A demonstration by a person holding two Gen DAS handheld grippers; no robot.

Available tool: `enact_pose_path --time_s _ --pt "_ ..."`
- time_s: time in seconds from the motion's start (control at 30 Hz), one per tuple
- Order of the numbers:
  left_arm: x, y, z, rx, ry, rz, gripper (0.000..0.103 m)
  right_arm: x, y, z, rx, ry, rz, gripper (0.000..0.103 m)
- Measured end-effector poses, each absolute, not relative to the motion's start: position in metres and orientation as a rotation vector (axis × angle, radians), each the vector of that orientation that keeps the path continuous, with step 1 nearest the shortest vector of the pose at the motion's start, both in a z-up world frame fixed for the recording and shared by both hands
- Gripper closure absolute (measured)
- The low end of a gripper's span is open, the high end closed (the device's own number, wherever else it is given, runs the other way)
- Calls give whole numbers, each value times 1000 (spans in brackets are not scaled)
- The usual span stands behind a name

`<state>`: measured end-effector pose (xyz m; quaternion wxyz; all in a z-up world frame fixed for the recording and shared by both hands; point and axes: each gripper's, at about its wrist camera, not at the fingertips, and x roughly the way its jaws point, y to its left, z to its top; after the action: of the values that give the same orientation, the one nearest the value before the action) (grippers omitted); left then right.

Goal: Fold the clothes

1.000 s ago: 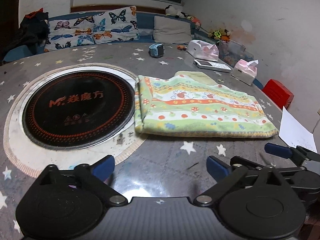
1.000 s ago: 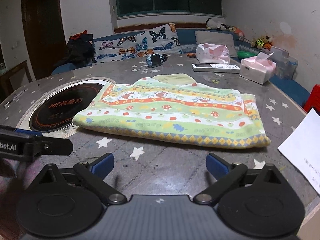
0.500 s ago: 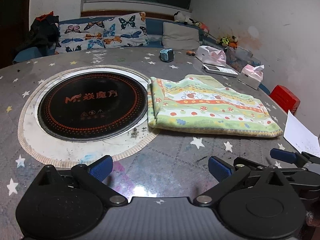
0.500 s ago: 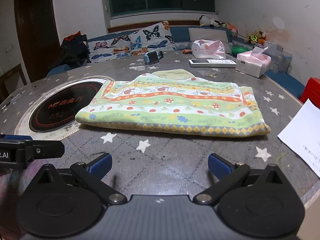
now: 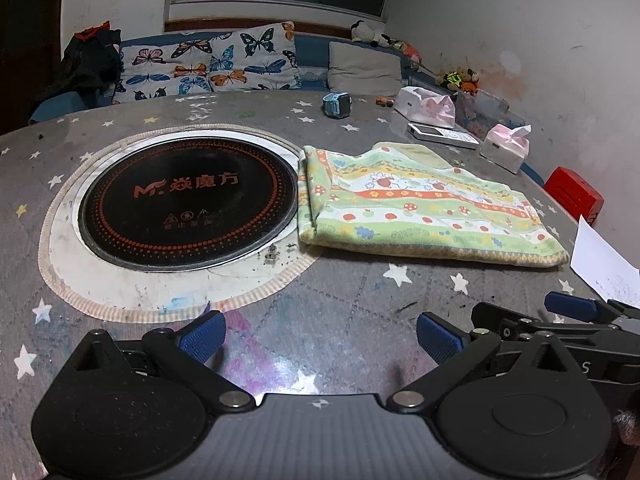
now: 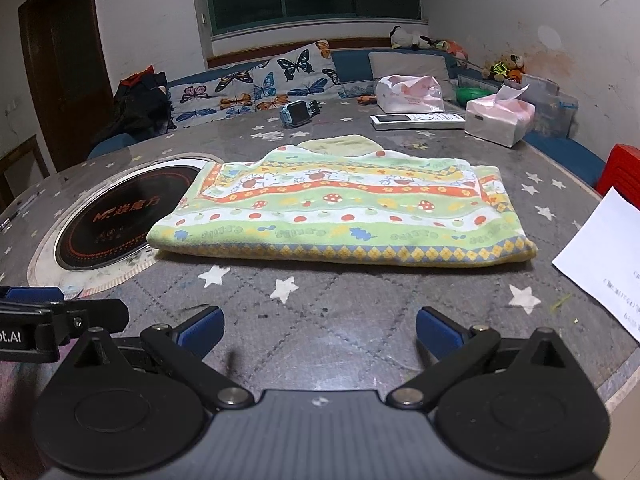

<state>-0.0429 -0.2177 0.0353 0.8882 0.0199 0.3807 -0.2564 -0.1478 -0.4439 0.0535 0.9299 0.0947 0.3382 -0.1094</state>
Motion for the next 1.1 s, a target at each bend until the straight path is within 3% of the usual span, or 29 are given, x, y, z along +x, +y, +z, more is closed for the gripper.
enact_pose_path --time_s 1.1 --pt "-44 -222 34 39 803 -535 0 -145 -443 50 206 701 -222 0"
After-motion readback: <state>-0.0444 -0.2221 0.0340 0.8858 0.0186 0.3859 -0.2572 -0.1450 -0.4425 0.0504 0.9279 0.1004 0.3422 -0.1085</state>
